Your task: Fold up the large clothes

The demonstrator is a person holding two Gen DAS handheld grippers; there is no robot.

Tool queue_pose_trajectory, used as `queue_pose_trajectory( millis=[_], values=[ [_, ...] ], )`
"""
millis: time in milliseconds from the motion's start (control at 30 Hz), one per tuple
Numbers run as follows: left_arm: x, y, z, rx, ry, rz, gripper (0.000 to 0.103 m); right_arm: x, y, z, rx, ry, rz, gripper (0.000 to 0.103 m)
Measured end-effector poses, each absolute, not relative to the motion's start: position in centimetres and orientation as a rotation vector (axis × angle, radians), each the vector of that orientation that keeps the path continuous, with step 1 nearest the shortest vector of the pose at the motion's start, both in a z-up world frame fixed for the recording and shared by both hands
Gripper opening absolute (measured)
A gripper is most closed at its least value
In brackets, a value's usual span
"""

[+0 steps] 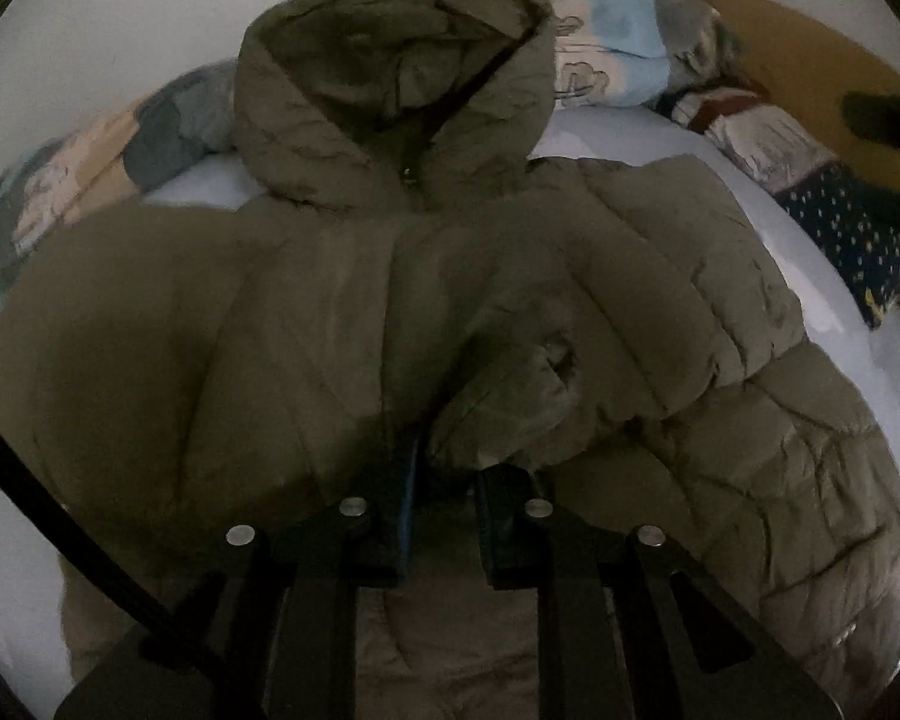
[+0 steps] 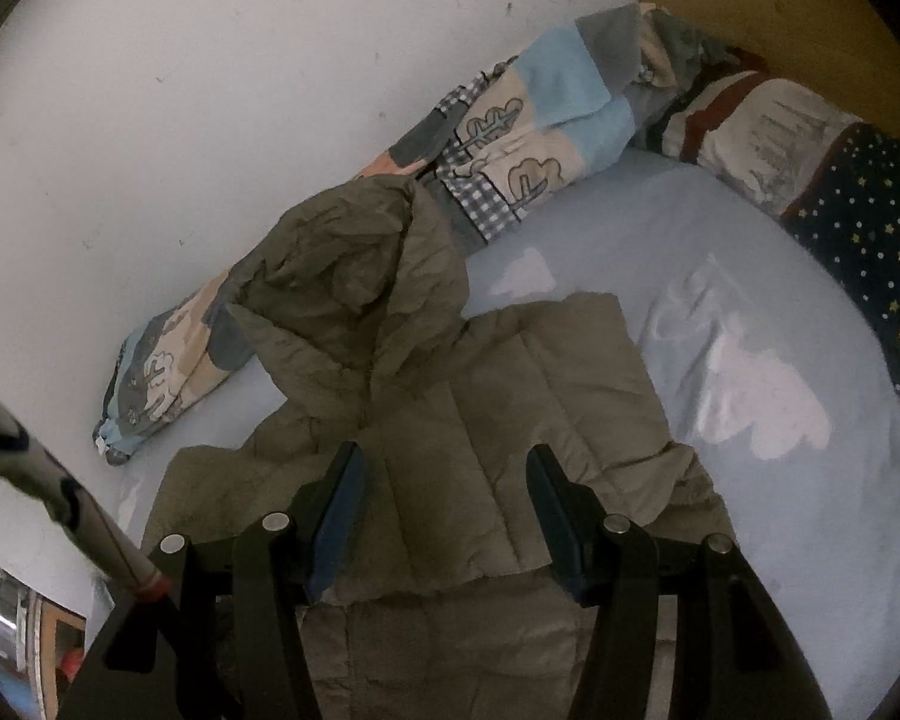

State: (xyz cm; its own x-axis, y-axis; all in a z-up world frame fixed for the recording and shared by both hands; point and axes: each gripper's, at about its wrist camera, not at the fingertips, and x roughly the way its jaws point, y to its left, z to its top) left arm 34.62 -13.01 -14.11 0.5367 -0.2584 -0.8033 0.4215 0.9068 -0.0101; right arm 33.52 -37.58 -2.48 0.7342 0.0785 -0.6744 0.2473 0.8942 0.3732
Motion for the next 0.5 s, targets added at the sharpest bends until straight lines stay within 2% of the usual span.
queue_pose_trajectory(
  millis=[67, 100, 300, 333, 367, 500],
  values=[
    [34.3, -12.7, -13.1, 0.166, 0.944, -0.462, 0.055, 33.7, -37.4, -2.8, 0.473, 0.764, -0.081, 0.061],
    [34.1, -12.2, -12.2, 0.128, 0.944, -0.481, 0.058, 33.9, -37.5, -3.1, 0.479, 0.774, -0.070, 0.062],
    [33.0, -6.3, -4.5, -0.059, 0.859, -0.422, 0.060, 34.4, -36.9, -4.7, 0.552, 0.826, -0.014, 0.065],
    [33.1, -4.3, -3.4, -0.087, 0.847, -0.368, 0.065, 34.7, -36.8, -5.1, 0.576, 0.838, 0.005, 0.065],
    [33.0, -2.4, -3.0, -0.115, 0.836, -0.319, 0.071, 34.9, -36.6, -5.7, 0.614, 0.851, 0.027, 0.065],
    [33.9, 6.3, -4.0, -0.207, 0.786, -0.064, 0.073, 35.9, -35.6, -8.4, 0.750, 0.904, 0.113, 0.065]
  ],
)
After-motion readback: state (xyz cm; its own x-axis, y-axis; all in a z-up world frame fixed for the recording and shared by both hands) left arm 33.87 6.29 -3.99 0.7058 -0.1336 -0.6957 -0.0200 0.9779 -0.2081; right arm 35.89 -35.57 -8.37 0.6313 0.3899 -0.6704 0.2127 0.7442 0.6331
